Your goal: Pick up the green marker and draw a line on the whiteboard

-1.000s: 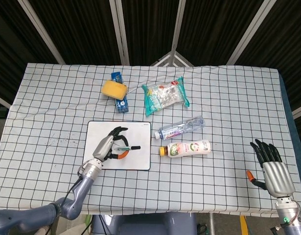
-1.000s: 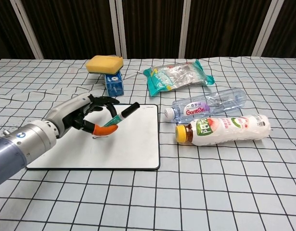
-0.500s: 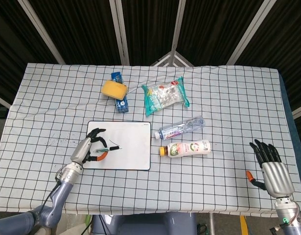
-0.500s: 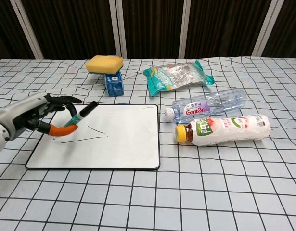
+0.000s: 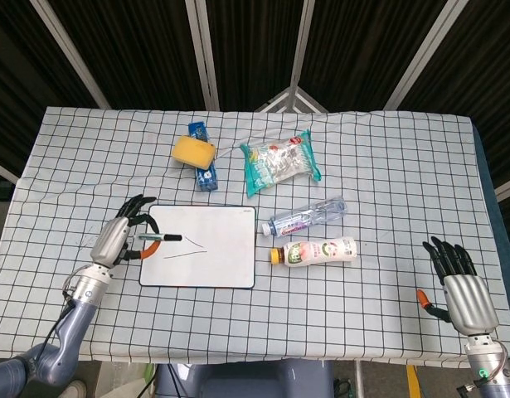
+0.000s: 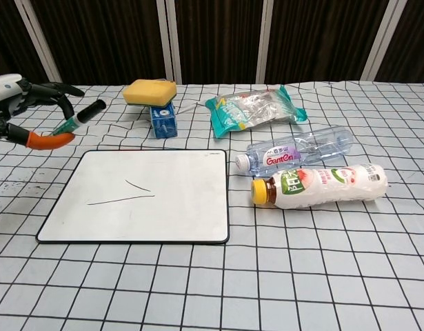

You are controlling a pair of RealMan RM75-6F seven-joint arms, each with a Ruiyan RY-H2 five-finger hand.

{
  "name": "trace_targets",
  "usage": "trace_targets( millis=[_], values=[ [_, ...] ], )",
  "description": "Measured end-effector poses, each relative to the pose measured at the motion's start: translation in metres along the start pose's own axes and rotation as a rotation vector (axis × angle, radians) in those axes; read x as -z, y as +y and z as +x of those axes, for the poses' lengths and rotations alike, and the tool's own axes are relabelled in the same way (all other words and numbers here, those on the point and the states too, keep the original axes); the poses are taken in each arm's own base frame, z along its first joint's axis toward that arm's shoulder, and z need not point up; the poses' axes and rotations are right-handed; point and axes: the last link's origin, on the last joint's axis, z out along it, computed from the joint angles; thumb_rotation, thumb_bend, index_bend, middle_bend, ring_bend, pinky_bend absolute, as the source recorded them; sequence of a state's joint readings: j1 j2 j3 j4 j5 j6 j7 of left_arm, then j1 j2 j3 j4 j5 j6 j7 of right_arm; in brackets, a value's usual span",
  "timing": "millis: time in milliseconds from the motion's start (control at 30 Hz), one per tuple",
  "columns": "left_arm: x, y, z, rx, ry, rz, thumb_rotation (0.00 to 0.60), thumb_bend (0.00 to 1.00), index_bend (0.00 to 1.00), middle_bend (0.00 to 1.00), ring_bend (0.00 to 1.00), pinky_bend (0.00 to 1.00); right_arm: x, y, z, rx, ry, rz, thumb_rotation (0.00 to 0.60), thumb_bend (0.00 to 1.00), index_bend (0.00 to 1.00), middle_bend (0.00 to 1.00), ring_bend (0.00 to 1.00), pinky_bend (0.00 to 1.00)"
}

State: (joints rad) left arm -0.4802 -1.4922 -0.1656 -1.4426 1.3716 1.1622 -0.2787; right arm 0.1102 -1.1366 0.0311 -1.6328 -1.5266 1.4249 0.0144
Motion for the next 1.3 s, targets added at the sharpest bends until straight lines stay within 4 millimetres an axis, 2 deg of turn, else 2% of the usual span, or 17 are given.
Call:
trace_targets(
  millis=[267, 467, 600, 767, 1000, 1133, 1200, 1300],
  values=[
    [0.0, -0.035, 0.009, -0.33, -0.033, 0.122, 0.6, 0.42, 0.63, 0.11, 0.0, 0.05, 0.0, 0.0, -0.001, -0.001, -0.004, -0.004, 0.6, 0.35, 0.0, 0.0, 0.0, 0.0],
    [-0.004, -0.053, 0.003, -0.418, -0.057, 0.197, 0.6, 0.39, 0.6, 0.08, 0.0, 0.05, 0.0, 0.0, -0.001, -0.002, -0.007, -0.008, 0.6, 0.35, 0.0, 0.0, 0.0, 0.0],
    [-0.006, -0.057, -0.001, -0.45, -0.063, 0.211, 0.6, 0.32, 0.51, 0.01, 0.0, 0.01, 0.0, 0.0, 0.0, -0.003, -0.008, -0.009, 0.6, 0.35, 0.0, 0.0, 0.0, 0.0],
    [-0.005, -0.062, -0.002, -0.486, -0.085, 0.24, 0.6, 0.21, 0.32, 0.0, 0.0, 0.0, 0.0, 0.0, 0.0, -0.003, -0.009, -0.008, 0.6, 0.35, 0.0, 0.0, 0.0, 0.0],
    [-0.001, -0.061, 0.002, -0.464, -0.079, 0.264, 0.6, 0.2, 0.2, 0.0, 0.0, 0.0, 0.0, 0.0, 0.0, -0.001, -0.01, -0.007, 0.6, 0.35, 0.0, 0.0, 0.0, 0.0],
    [0.005, -0.055, 0.008, -0.422, -0.05, 0.263, 0.6, 0.2, 0.09, 0.0, 0.0, 0.0, 0.0, 0.001, 0.001, 0.001, -0.009, -0.007, 0.6, 0.35, 0.0, 0.0, 0.0, 0.0],
    [0.013, -0.05, 0.013, -0.396, -0.027, 0.255, 0.6, 0.19, 0.04, 0.0, 0.0, 0.0, 0.0, 0.002, 0.001, 0.005, -0.009, -0.006, 0.6, 0.35, 0.0, 0.0, 0.0, 0.0],
    [0.031, -0.041, 0.027, -0.377, 0.014, 0.24, 0.6, 0.17, 0.03, 0.0, 0.0, 0.0, 0.001, 0.002, 0.002, 0.018, -0.008, 0.0, 0.6, 0.35, 0.0, 0.0, 0.0, 0.0]
  ],
)
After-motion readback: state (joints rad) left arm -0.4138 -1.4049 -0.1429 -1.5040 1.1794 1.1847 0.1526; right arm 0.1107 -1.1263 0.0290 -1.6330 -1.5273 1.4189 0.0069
